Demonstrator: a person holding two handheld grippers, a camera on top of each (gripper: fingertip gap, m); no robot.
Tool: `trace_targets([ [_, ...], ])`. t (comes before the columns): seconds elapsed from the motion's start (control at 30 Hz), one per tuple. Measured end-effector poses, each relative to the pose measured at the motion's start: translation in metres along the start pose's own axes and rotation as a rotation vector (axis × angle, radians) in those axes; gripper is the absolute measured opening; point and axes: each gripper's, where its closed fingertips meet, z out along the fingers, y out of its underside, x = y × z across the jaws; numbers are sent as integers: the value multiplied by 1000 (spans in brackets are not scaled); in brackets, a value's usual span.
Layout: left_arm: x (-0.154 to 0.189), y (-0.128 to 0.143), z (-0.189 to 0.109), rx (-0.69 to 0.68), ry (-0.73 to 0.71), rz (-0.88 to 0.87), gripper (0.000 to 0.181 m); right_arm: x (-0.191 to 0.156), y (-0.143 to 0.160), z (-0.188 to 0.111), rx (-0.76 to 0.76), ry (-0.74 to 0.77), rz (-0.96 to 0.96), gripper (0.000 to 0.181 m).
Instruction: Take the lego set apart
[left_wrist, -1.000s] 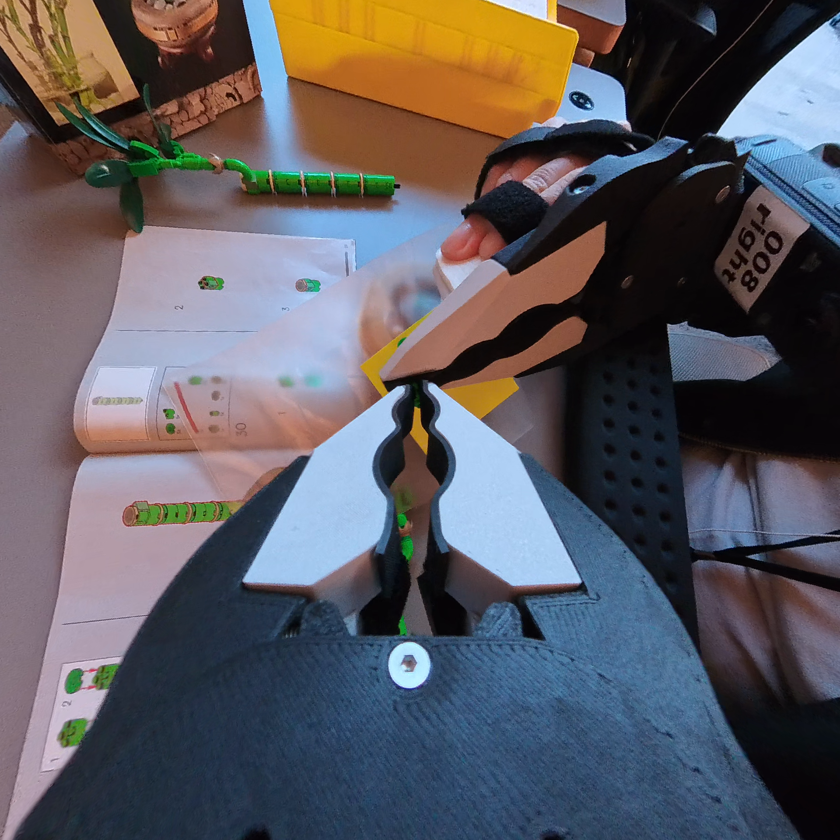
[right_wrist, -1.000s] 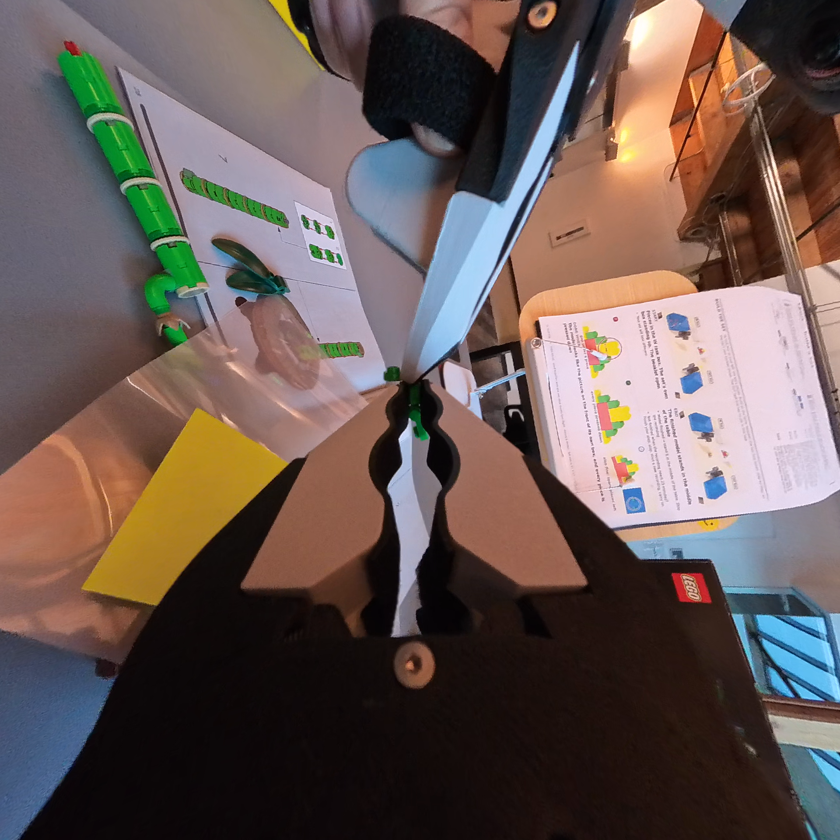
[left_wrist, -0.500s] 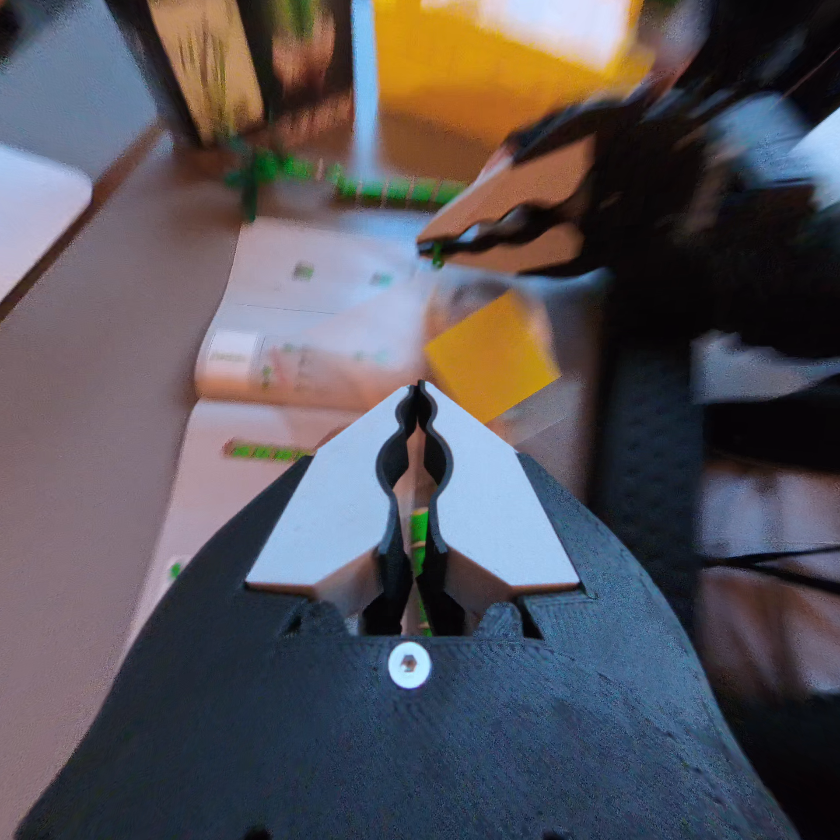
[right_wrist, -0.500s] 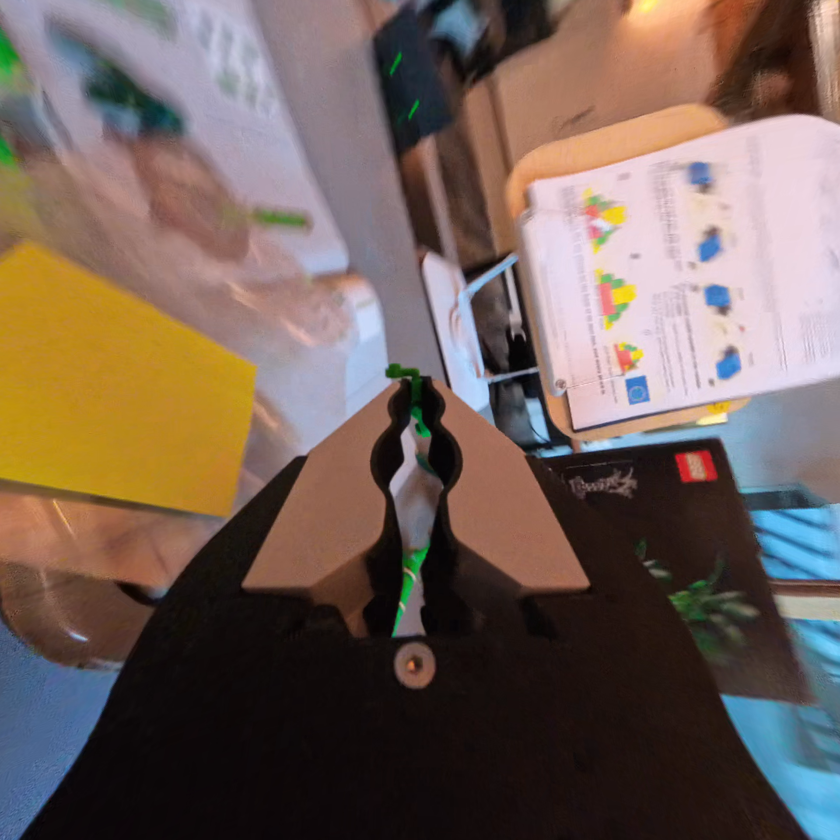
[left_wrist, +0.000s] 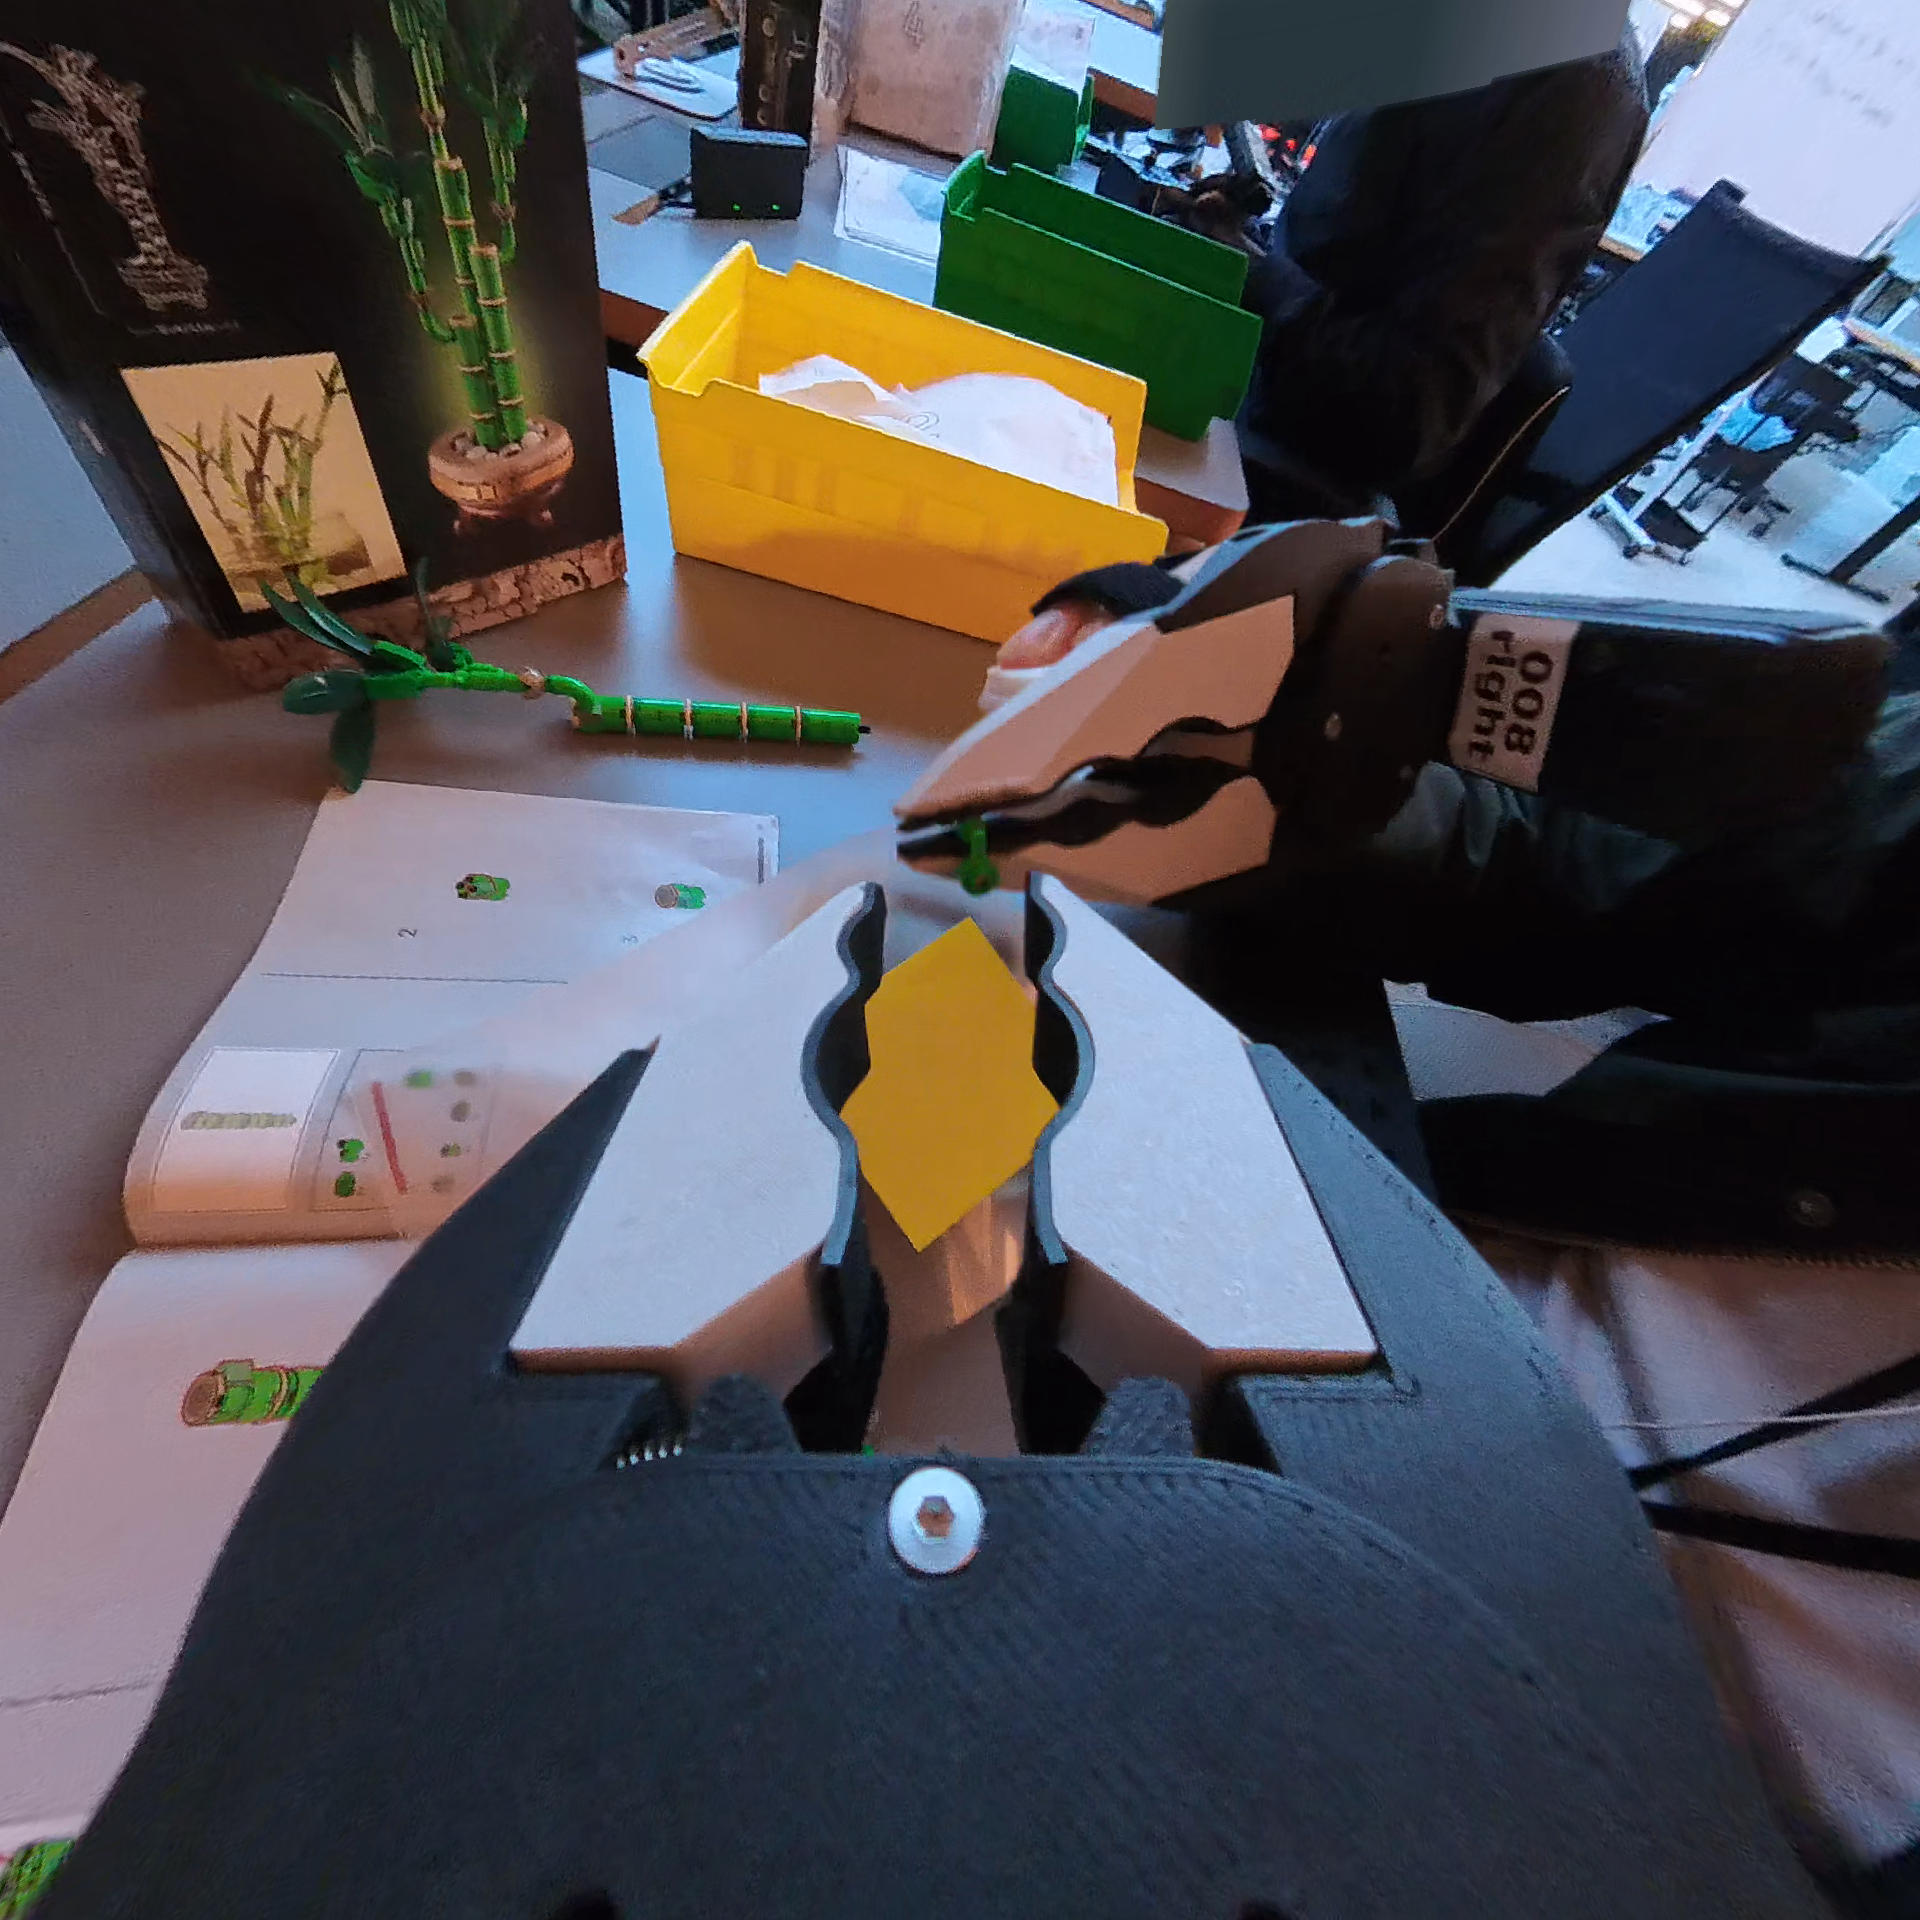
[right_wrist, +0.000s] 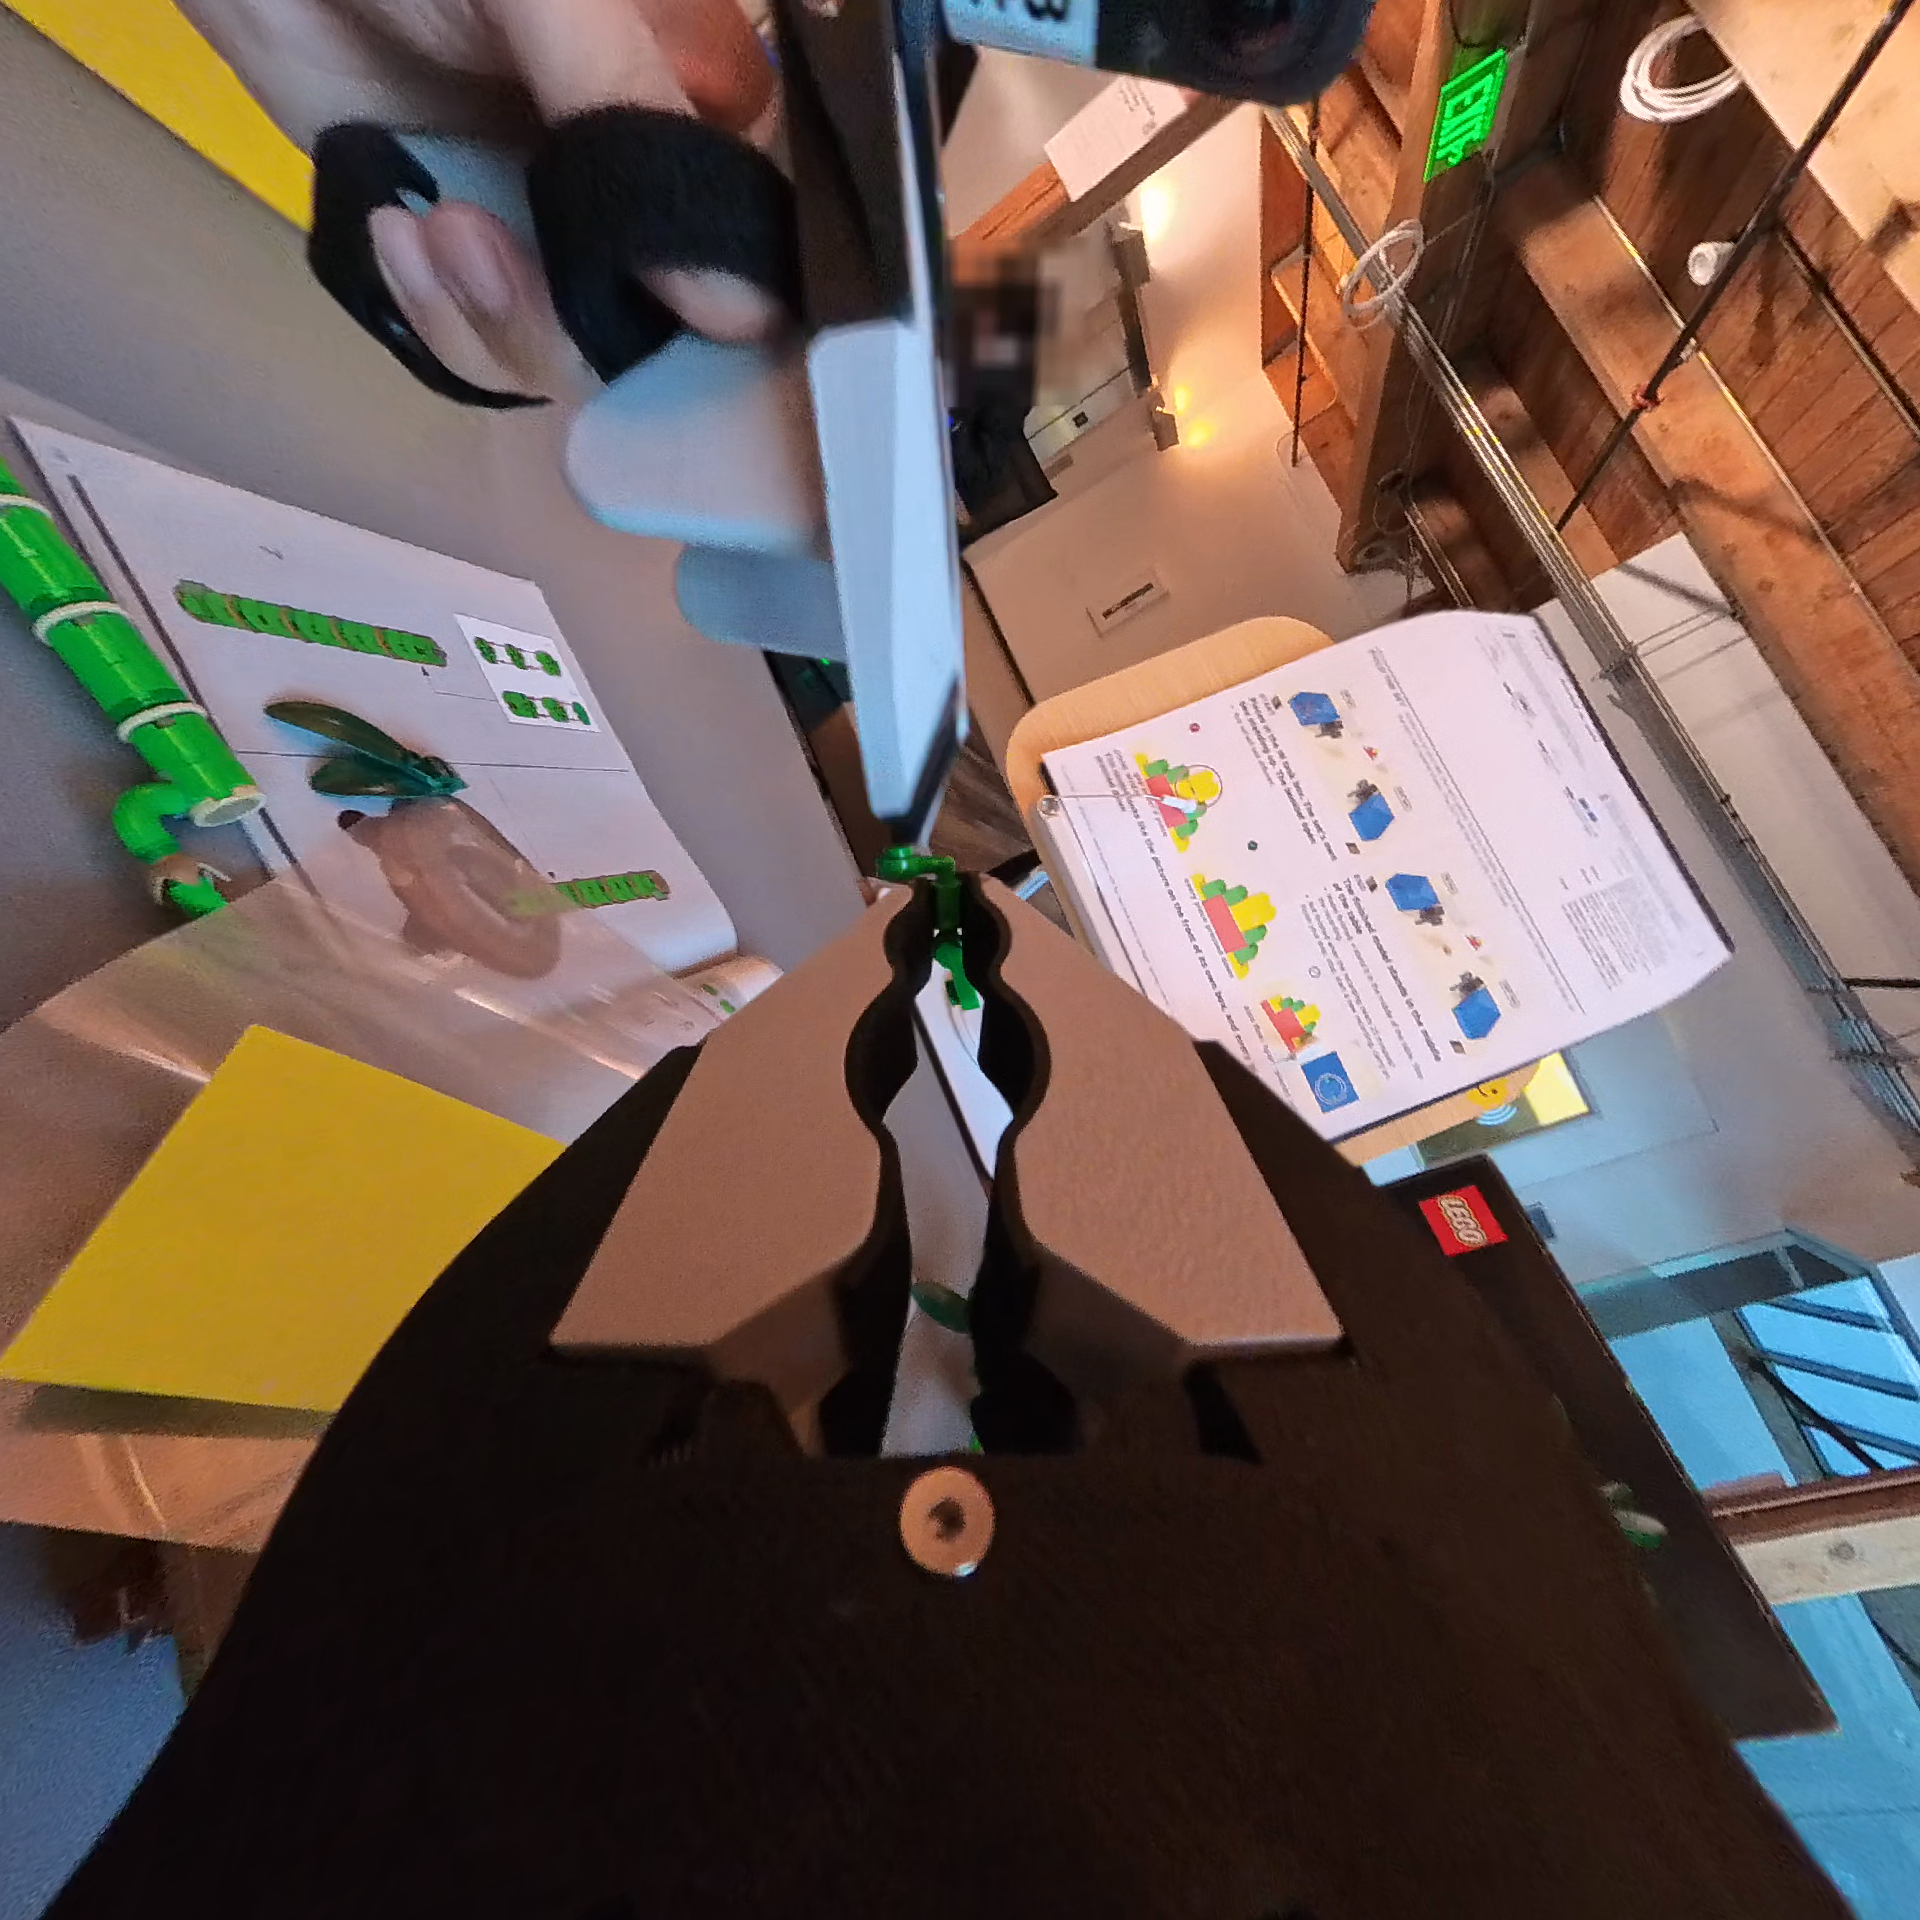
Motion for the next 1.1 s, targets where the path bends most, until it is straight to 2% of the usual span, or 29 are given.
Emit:
trace_targets([
  [0.3, -12, 13, 7, -67, -113, 67, 6, -13, 11, 14, -141, 27, -104, 3],
  [0.43, -13, 18, 6, -111, -142, 110, 2, -18, 11, 16, -136, 10, -120, 3],
  [0.57, -11, 17, 5, -113, -115, 92, 1, -19, 9, 15, -116, -3, -102, 4],
  [0.7, -8, 10, 2, -59, -87, 65, 2, -12, 3, 13, -82, 36, -73, 3],
  [0.8, -8, 13, 2, -79, -90, 84, 1, -15, 2, 13, -72, 21, -79, 3],
  [1.1, -3, 9, -5, -36, 29, -57, 1, -11, 1, 8, -19, 3, -46, 7],
])
